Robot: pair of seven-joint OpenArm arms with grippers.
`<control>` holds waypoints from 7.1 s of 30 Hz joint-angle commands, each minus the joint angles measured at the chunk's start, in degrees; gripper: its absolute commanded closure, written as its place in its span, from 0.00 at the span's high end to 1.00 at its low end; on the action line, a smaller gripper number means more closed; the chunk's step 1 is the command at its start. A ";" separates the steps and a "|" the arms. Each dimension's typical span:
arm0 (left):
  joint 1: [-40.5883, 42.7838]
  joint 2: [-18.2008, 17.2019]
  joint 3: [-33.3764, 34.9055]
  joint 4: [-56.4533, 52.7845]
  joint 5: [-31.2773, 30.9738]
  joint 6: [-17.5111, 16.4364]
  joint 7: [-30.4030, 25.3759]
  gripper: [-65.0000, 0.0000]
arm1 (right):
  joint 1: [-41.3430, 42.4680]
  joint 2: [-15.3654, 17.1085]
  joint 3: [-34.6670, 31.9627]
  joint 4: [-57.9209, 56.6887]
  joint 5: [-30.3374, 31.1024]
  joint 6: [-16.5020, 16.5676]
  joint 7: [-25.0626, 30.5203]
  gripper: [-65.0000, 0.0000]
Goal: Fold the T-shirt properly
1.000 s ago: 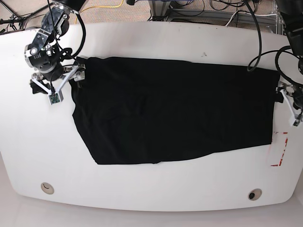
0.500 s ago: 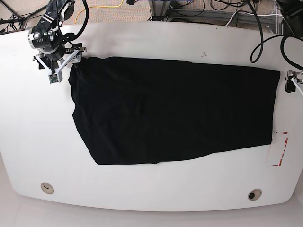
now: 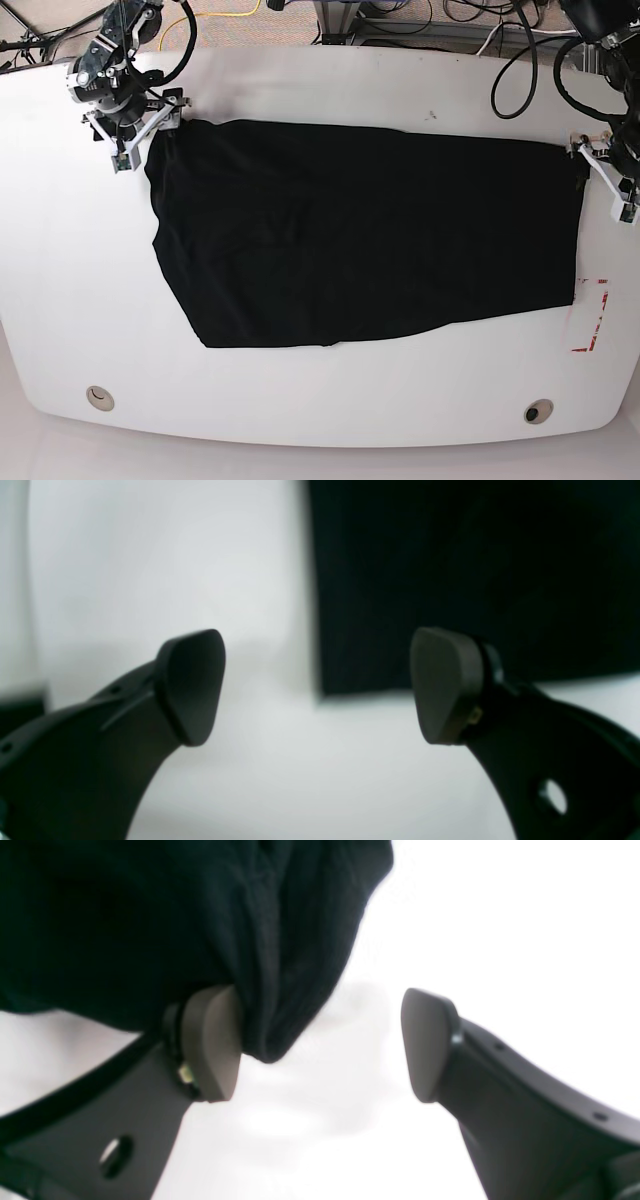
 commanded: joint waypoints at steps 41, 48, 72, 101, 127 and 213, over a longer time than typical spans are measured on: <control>1.22 -0.57 4.51 -16.63 6.41 0.12 -17.76 0.58 | 0.38 -0.52 -2.74 -2.33 0.16 -0.01 0.96 0.03; 1.66 -0.65 4.68 -16.54 6.41 0.12 -17.67 0.07 | -0.86 -0.08 -2.74 -2.33 0.07 -0.01 0.88 0.00; 15.11 -1.44 6.00 2.54 6.06 0.12 -2.63 0.02 | -11.84 1.59 -2.57 6.28 -0.10 -0.01 -1.67 0.00; 22.23 -0.92 5.83 7.20 6.41 0.12 -2.28 0.63 | -17.03 2.38 -2.48 7.51 0.34 -0.01 -1.67 0.50; 14.67 -0.65 1.52 12.38 6.41 0.12 6.33 0.80 | -5.07 3.88 -2.57 10.77 -0.01 -0.01 -5.28 0.80; 19.24 6.64 9.25 8.08 14.23 0.12 -3.78 0.79 | -19.32 8.89 4.99 11.03 40.16 -0.01 -13.28 0.61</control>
